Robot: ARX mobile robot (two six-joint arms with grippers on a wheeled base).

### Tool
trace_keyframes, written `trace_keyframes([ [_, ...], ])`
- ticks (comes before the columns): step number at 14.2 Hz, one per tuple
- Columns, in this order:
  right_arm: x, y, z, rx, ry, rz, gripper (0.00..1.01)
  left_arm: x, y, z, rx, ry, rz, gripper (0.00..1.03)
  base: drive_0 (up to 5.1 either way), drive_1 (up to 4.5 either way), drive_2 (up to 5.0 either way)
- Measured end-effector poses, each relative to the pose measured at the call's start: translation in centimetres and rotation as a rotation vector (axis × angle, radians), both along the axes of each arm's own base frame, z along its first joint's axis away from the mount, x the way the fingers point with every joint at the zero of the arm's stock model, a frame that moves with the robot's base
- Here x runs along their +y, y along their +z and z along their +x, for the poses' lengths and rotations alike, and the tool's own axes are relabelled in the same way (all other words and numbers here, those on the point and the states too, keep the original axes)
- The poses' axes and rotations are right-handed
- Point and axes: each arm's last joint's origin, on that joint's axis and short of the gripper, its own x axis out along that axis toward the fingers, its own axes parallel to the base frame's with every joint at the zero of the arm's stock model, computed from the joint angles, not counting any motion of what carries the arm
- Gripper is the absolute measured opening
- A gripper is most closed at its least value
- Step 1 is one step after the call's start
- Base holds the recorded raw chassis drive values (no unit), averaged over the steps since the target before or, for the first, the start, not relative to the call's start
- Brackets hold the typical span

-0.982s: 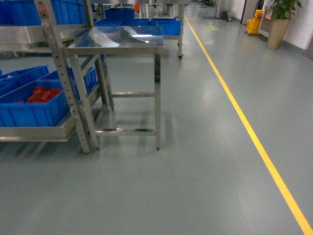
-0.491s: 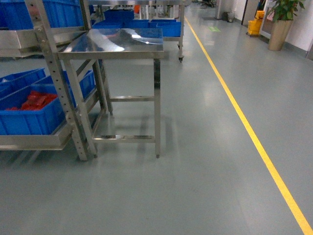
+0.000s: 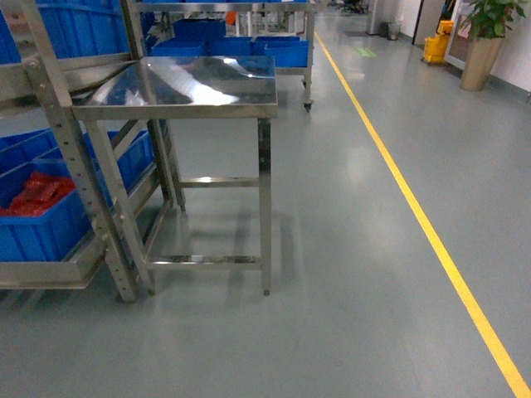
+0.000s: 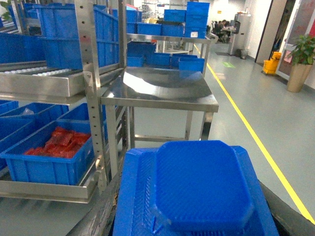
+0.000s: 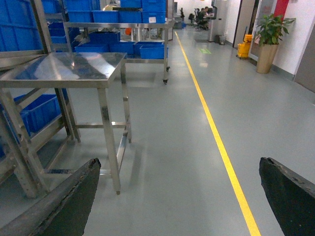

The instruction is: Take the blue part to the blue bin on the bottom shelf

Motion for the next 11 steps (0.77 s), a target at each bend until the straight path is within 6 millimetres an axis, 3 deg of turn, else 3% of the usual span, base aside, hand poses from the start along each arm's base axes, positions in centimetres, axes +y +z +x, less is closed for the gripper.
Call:
trace_keyframes([
  [11,0.0,0.0,0.0,0.0,0.0,0.0,0.98,0.01,0.07,-0.02,-0.007,0.0,-0.002,0.44,0.0,4.05,-4.1],
])
